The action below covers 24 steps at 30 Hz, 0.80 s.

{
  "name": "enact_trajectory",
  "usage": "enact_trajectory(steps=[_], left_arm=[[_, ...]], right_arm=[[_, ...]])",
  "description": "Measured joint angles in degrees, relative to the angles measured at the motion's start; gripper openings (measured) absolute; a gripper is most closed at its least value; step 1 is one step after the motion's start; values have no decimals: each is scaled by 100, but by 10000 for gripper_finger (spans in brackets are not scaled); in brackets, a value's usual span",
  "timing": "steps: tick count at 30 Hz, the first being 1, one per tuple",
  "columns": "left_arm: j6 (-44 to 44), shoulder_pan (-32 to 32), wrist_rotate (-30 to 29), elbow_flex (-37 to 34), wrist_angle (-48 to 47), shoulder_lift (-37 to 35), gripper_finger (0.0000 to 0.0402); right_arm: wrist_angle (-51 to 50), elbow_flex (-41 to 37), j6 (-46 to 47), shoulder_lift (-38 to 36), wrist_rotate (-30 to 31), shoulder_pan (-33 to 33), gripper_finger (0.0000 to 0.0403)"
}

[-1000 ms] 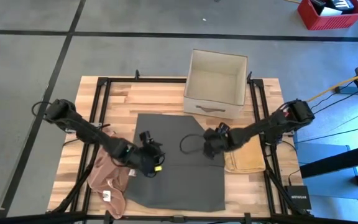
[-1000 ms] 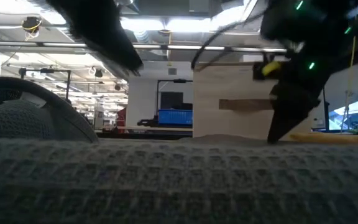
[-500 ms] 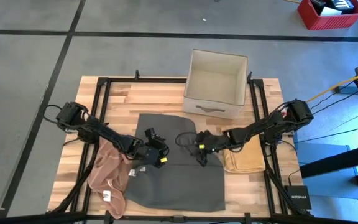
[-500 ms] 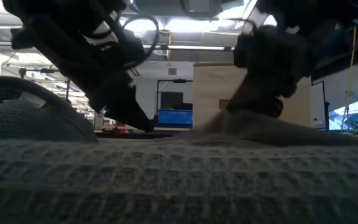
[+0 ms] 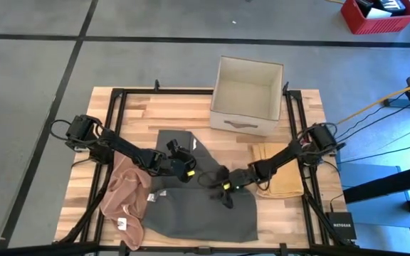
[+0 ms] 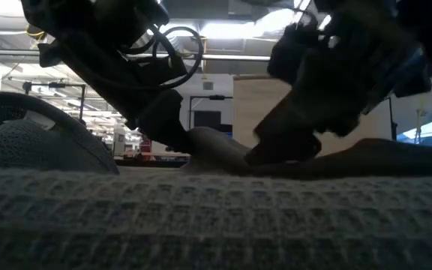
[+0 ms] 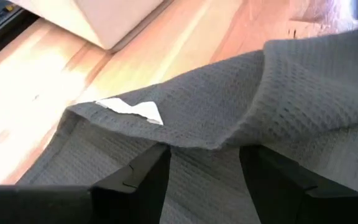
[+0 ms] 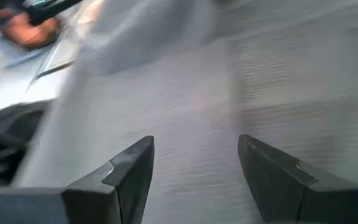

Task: Fold towel
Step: Fold the gray towel

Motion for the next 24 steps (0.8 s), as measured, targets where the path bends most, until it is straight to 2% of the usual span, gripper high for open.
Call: enact_trajectory(steps=[4,7,9,12,14,15,17,19,21,24], left_arm=[[61,-2,0,-4,8,0,186],[80,-2,0,-2,14,0,186],[78,-2,0,-2,10,0,186],[48,-2,0,-2,5,0,186],[-4,-13,0,-2,-2,0,186],[-39,-20,0,-2,-11,-1,186],[-129,-47,0,-2,-64,-2,186],[-164,-95,0,-2,-63,-2,186],[-166,-148,0,-2,-65,-2,186],[-162,-213,2,-2,-42,-2,186]], right_arm=[[-1178,360,-201,-485,-562,-119,237],[-3071,762,-664,-1083,-502,-251,237],[-4349,1010,-969,-1430,-131,-316,237],[-5483,1119,-1192,-1796,1068,-404,237],[-5624,1037,-1299,-1852,1878,-491,237],[-5633,953,-1359,-1850,1999,-548,237],[-5412,728,-1437,-1792,1691,-700,237],[-4774,463,-1308,-1683,874,-845,237],[-4183,257,-1145,-1564,344,-939,237],[-3634,128,-1019,-1363,383,-938,237]])
